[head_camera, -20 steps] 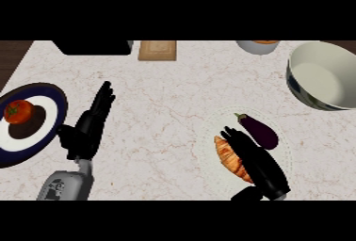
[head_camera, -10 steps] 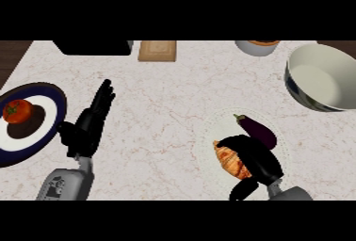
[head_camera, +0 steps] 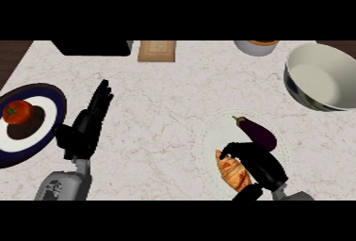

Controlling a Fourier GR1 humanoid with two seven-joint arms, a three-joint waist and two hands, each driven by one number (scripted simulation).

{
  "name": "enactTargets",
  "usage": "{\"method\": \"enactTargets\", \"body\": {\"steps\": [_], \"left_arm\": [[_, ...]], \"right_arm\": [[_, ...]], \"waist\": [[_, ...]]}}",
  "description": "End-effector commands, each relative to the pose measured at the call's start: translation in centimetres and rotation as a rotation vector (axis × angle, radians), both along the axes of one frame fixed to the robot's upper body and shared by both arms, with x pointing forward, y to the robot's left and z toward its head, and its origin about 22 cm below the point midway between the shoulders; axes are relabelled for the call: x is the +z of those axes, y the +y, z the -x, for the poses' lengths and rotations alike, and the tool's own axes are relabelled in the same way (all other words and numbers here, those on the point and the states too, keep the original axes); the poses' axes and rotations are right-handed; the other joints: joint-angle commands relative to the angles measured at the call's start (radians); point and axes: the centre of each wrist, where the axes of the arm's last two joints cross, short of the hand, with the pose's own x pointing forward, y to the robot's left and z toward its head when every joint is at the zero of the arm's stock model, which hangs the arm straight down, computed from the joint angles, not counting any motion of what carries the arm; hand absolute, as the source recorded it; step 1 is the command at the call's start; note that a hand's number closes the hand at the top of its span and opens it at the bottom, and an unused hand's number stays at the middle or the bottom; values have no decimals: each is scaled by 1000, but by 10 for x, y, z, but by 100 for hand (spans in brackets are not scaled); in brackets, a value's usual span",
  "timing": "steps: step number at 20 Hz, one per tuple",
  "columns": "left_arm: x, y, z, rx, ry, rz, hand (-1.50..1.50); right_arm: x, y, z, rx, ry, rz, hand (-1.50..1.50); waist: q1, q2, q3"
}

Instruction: Pick the croissant from the placemat and place it in the bowl

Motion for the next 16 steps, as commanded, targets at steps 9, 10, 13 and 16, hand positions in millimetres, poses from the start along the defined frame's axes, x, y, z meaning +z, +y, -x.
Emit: {"method": "enactTargets", "body": {"steps": [9, 10, 13, 16], "left_arm": [[10, 12, -1, 17, 7, 13, 0], [-9, 11, 10, 7, 16, 3, 0], [-13, 2, 15, 21, 2, 1, 0], [1, 2, 2, 12, 13, 15, 0]], "right_arm": [[70, -88, 12, -9, 83, -598, 150], [71, -87, 18, -9, 51, -647, 150], [96, -94, 39, 19, -65, -664, 150], [132, -91, 41, -15, -209, -661, 150]], "waist": [[-17, 6, 10], [-16, 7, 10], [-16, 6, 10], [-17, 7, 10]]}}
